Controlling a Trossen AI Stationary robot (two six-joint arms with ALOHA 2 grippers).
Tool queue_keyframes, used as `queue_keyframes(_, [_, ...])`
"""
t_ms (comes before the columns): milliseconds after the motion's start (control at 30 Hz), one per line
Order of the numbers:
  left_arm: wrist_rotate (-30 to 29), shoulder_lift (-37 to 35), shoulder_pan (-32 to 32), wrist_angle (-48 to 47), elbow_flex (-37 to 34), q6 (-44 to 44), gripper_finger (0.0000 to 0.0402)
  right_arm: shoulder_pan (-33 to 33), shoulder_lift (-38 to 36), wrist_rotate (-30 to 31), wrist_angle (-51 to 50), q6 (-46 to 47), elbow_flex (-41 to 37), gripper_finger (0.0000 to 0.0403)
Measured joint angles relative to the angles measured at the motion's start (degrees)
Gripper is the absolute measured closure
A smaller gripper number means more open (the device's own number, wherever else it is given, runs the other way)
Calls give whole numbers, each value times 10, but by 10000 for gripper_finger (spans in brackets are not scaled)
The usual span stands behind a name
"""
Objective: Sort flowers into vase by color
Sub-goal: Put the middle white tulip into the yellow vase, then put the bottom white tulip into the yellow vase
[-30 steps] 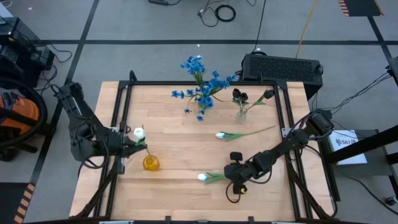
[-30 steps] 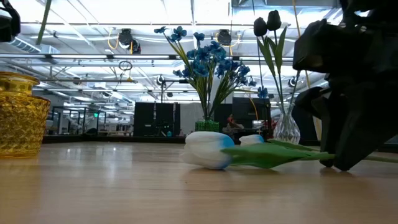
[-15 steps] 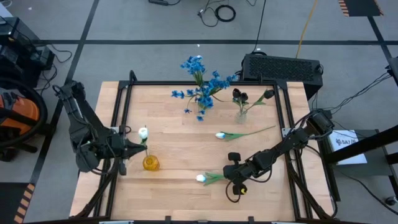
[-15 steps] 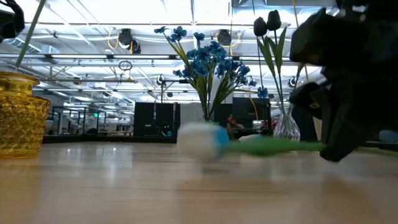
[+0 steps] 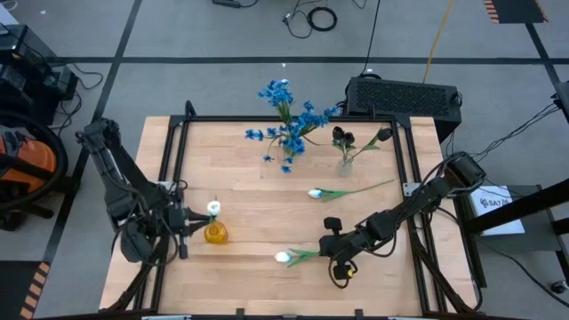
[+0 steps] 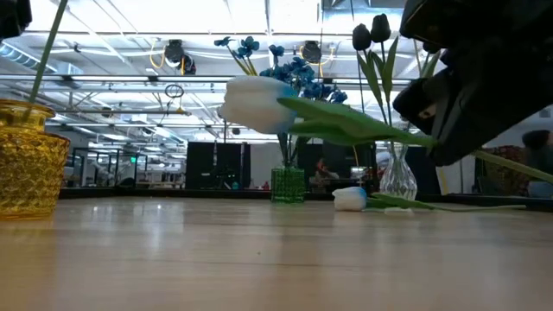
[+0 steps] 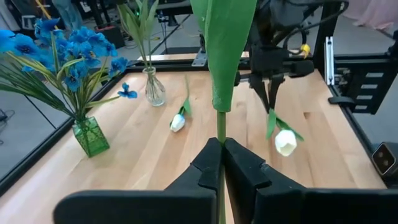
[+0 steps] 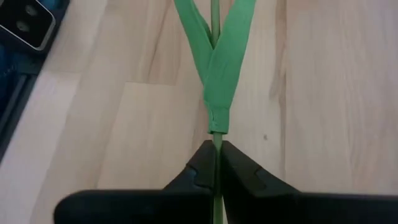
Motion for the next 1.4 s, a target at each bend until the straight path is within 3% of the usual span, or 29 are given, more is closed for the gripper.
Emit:
queue_keyframes(200, [4, 15, 0, -5, 0, -6, 382, 0, 0, 0, 21, -10, 0, 400])
queue_keyframes(333, [43, 15, 0, -16, 0, -49, 369, 0, 0, 0, 41, -21, 0, 400])
queue_keyframes(467, [82, 15, 0, -31, 0, -91, 324, 0, 0, -2, 53, -30, 0, 400])
queue_keyframes(700, [96, 14, 0, -60, 1, -110, 237, 0, -11, -3, 82, -51, 0, 401])
queue_keyframes(967, [72, 13, 1, -55, 72, 5, 226, -19, -105, 1, 220, -125, 0, 399])
queue_keyframes(1133, [-1, 13, 3, -27, 123, 113, 226, -30, -152, 1, 363, -191, 1, 398])
queue_keyframes(1267, [-68, 13, 24, 107, 128, 245, 226, -36, -156, -1, 469, -244, 1, 397])
queue_keyframes(1400, [-35, 30, 72, 276, 129, 373, 226, -46, -144, 0, 506, -260, 1, 397])
